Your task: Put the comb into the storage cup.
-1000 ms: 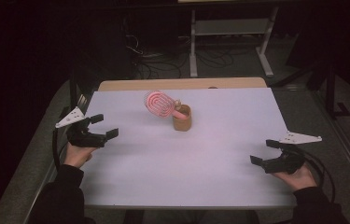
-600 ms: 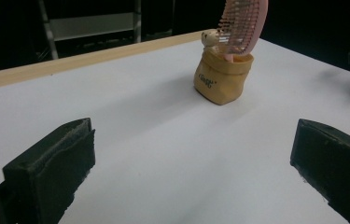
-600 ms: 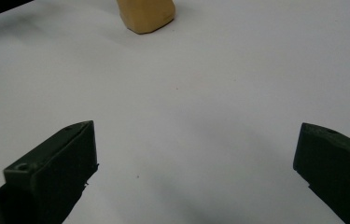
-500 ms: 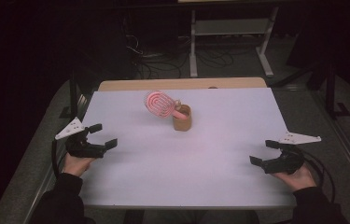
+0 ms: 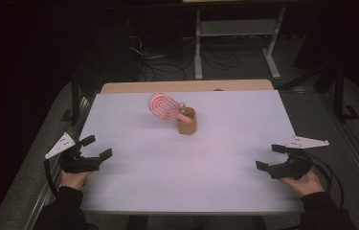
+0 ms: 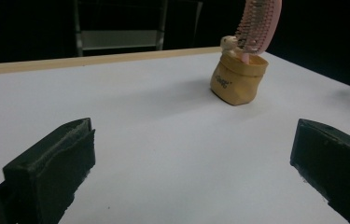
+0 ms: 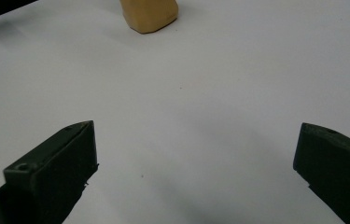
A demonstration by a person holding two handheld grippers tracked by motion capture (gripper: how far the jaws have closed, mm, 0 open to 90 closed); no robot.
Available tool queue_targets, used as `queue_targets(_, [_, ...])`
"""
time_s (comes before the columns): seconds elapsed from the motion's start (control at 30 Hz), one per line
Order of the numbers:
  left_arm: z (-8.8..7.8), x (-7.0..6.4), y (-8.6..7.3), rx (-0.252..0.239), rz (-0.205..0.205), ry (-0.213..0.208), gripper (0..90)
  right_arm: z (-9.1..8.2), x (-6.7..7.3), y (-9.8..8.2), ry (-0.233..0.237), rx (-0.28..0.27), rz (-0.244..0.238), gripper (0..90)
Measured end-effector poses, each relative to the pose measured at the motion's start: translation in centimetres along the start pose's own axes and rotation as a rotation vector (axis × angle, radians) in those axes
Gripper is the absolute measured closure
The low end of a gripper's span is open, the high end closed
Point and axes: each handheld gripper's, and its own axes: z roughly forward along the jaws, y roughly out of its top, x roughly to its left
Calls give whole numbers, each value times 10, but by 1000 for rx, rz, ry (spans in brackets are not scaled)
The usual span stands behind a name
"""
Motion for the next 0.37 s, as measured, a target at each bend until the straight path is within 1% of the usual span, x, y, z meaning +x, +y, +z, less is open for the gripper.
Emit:
queue_targets(0.03, [-4, 1, -2, -6, -1, 16, 0, 0, 0, 0, 0, -2, 0, 0])
queue_targets(0.07, [-4, 1, -2, -6, -1, 16, 0, -1, 0, 0, -1, -4, 0, 0])
queue_targets(0.17, [-9, 2, -6, -13, 0, 35, 0, -2, 0, 0, -2, -5, 4, 0])
queue_targets(0.27, [-13, 3, -8, -24, -9, 40, 0, -2, 0, -1, 2, -8, 5, 0])
queue_targets(0.33, [-13, 1, -9, -18, 3, 40, 0, -2, 0, -1, 1, -7, 7, 0])
queue_targets(0.37, [-13, 1, -9, -18, 3, 40, 0, -2, 0, -1, 1, -7, 7, 0])
